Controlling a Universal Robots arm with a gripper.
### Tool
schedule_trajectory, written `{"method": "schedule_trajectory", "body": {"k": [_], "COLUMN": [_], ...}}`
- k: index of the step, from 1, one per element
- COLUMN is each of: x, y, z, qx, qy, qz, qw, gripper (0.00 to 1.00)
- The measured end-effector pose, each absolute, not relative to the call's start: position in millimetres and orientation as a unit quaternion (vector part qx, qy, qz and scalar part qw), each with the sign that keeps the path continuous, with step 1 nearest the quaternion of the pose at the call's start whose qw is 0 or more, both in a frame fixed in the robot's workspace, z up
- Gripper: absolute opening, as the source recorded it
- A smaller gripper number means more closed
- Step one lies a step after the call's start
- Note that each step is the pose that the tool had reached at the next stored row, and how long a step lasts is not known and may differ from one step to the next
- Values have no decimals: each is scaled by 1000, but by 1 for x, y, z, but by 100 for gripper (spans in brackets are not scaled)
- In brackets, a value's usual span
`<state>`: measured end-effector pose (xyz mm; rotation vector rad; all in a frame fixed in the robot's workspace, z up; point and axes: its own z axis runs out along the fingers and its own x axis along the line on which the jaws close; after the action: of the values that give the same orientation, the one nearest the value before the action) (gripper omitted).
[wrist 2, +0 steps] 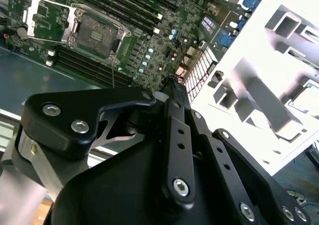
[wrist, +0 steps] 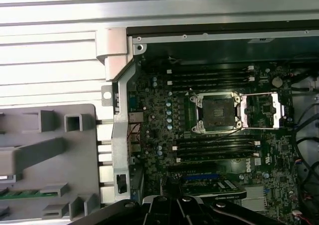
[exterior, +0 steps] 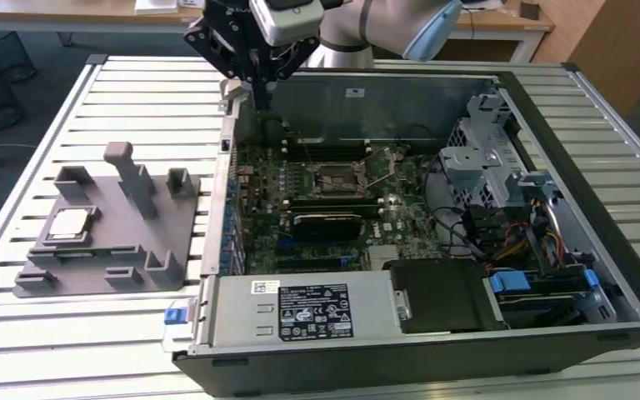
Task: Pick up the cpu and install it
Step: 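Reach for the cpu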
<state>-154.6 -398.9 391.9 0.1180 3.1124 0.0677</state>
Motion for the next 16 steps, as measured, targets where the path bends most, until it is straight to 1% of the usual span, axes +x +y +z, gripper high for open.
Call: {"method": "schedule_trajectory", "body": {"k": [16], "x": [-164], "y": [-399], "z": [391], "qx": [38], "qy": [999], "qz": [22], "qw": [13], "gripper": [11]}}
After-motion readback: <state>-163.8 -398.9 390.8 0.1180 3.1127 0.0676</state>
